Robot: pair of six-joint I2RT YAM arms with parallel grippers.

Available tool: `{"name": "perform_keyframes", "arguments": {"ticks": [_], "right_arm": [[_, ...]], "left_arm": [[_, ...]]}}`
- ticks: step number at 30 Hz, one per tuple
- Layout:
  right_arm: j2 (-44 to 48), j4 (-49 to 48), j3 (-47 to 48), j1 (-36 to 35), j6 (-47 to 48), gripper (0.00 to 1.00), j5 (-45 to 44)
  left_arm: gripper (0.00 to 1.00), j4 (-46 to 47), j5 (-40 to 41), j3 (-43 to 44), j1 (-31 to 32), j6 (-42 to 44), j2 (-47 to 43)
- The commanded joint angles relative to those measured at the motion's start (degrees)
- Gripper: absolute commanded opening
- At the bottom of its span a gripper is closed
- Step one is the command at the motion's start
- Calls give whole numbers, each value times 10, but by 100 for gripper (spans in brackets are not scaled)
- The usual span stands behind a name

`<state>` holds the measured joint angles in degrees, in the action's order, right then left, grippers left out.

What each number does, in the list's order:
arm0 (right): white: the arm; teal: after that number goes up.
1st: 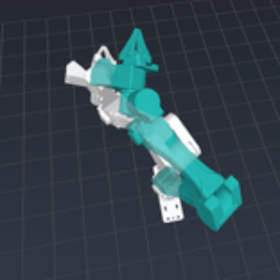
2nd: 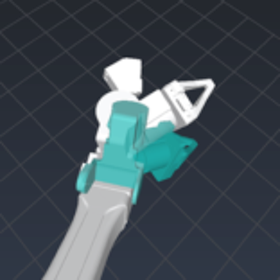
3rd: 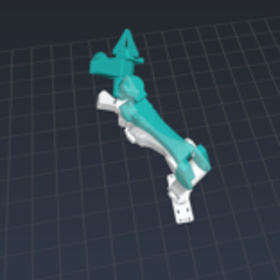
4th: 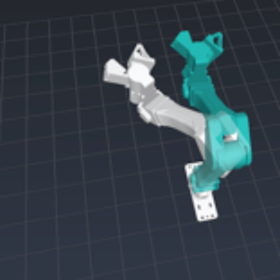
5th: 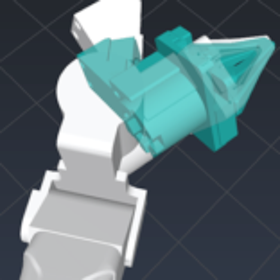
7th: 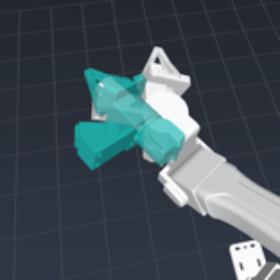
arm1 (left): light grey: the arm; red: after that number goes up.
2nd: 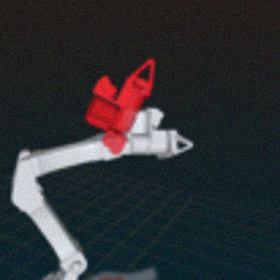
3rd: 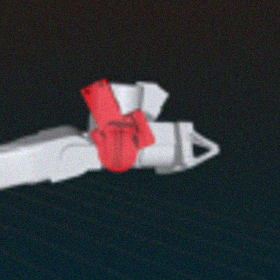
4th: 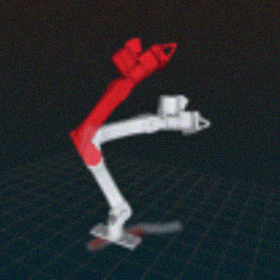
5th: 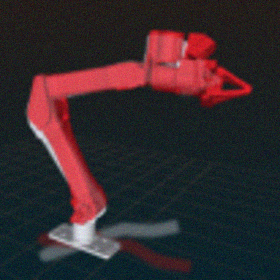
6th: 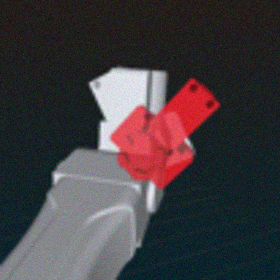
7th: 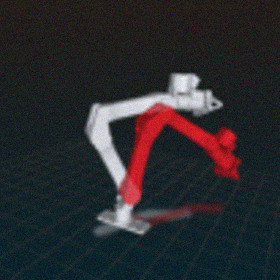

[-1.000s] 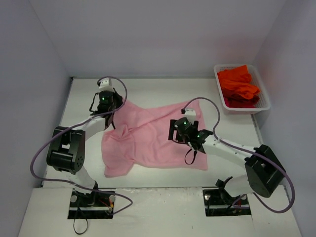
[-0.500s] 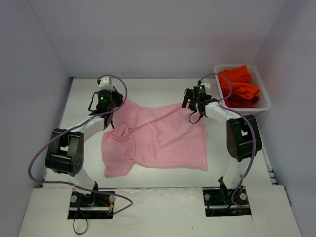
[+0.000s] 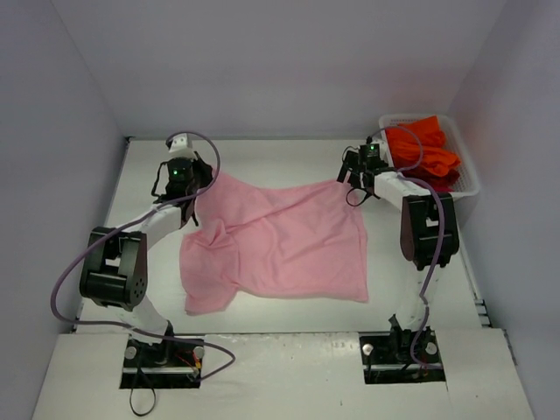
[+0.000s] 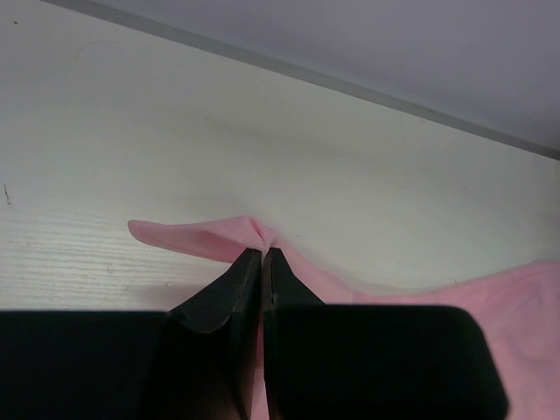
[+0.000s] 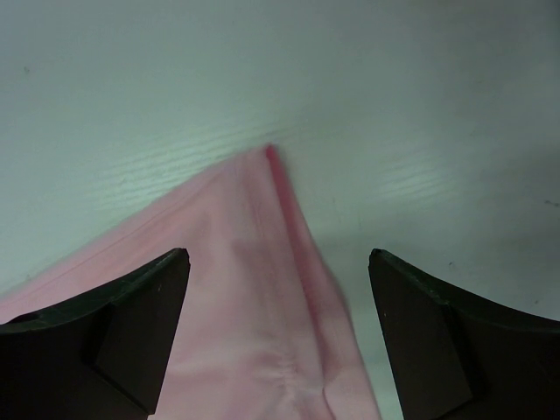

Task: Fold and stack the t-shirts
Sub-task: Flatten the tshirt out

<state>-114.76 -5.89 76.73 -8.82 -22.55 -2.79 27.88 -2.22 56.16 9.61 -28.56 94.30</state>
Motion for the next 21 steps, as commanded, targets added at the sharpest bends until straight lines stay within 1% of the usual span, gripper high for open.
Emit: {"name": "perform_keyframes", "arguments": {"ticks": [1, 6, 14, 18, 20, 21], "right_arm": [[2, -32, 41, 7, 18, 80, -6], [-7, -43, 47, 7, 20, 80, 15], [-39, -54, 52, 8, 34, 77, 21], [-46, -58, 50, 8, 43, 71, 19], [-49, -60, 48, 8, 45, 65, 18], [-51, -61, 47, 8, 46, 59, 17]], "left_arm": [[0, 58, -11, 17, -4, -4, -8], [0, 59, -6, 17, -4, -2, -3], [0, 61, -1, 22, -5, 0, 11], [0, 67, 4, 25, -4, 3, 22], [0, 73, 6, 28, -5, 3, 30], [0, 75, 6, 29, -5, 3, 33]]}}
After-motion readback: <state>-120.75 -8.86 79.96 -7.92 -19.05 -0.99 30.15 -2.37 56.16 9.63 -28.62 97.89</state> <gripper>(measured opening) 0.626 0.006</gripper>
